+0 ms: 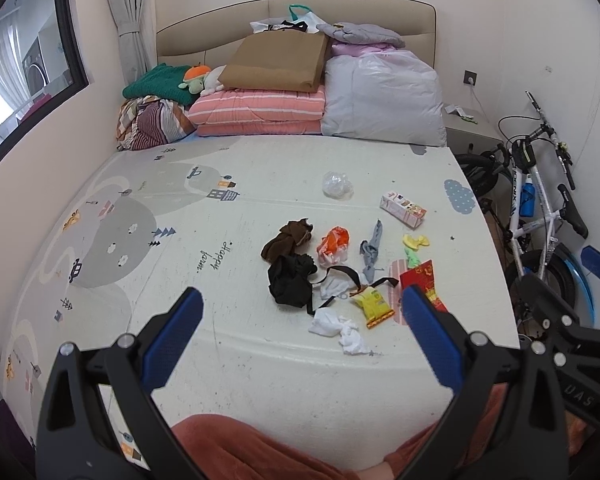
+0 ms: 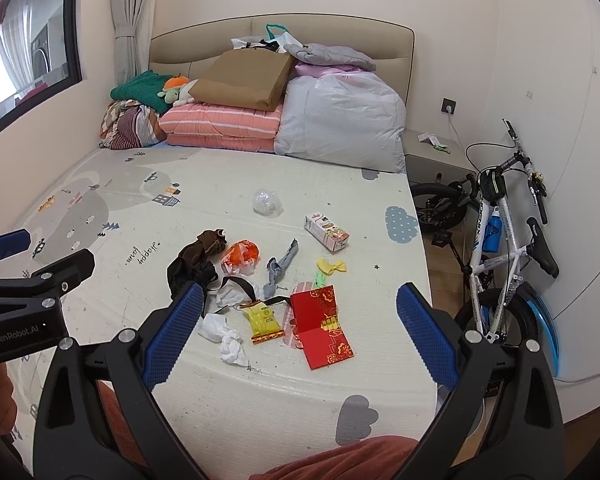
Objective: Collect trash
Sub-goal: 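Grasp the white tissue with the left tool while the right tool grasps the red envelope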
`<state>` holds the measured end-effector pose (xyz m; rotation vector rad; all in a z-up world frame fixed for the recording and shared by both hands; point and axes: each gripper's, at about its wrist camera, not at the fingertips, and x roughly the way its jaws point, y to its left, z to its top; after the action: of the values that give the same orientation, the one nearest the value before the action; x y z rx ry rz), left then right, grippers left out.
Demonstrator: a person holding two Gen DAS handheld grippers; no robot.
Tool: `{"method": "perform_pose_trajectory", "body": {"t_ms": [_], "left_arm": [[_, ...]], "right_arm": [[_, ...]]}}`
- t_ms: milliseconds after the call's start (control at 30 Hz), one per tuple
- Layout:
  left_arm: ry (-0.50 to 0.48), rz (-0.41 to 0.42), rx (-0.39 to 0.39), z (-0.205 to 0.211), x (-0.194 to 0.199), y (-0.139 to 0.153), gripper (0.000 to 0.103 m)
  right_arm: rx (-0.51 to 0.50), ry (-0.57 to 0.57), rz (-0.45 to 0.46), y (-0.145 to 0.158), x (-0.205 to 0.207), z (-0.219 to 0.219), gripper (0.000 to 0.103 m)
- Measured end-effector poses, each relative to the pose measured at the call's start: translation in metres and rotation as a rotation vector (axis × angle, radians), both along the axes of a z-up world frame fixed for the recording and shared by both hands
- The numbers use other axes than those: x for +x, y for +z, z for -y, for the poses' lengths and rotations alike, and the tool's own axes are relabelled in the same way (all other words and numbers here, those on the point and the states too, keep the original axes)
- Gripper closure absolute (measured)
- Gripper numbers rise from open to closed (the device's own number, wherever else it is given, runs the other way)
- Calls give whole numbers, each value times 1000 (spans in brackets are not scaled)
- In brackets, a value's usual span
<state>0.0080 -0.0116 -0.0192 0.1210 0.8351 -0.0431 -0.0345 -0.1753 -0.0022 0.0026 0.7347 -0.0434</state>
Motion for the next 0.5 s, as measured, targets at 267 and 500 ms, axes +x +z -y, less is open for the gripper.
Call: {"method": "perform_pose_trajectory", "body": {"t_ms": [267, 500], "left_arm": [[-26, -86, -5, -1, 28, -46, 4], [-68, -182, -14, 10, 54, -107, 4]], "right_arm": [[-4, -14, -62, -48, 30, 9, 9], [-19, 14, -123, -102, 57, 13, 9]]}}
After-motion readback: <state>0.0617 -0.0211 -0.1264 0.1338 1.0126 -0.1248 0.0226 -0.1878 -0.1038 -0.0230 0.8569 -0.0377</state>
